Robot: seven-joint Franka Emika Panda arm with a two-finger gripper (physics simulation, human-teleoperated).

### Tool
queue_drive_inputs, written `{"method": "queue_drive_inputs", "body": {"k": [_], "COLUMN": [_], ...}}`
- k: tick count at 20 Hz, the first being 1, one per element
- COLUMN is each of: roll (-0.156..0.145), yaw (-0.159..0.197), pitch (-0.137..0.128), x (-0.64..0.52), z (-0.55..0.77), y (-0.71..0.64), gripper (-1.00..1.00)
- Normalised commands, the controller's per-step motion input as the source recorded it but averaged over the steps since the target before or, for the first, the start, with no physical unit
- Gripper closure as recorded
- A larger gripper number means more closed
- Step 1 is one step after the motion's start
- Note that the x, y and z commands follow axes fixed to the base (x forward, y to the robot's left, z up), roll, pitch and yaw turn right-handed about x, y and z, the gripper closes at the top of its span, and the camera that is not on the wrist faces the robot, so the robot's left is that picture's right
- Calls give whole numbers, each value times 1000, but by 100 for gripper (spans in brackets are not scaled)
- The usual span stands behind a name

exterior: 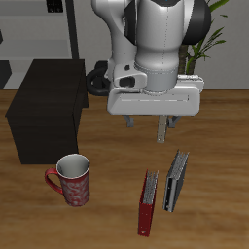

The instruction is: Place the red book flat on top of the shelf

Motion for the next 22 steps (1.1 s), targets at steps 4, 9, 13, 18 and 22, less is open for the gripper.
{"method": "queue_drive_inputs", "body": {"k": [4,9,13,18,22], "roll": [-7,-12,-15,-21,-6], "yaw": [-35,-6,-12,-20,-3], "pitch": [-22,-25,-7,2,-2], "x": [237,184,105,160,93], "z": [-87,-190,-125,-274,-154], "y": [-190,-153,-75,-43,-8], "gripper": [-100,-100,-100,-100,-100]}}
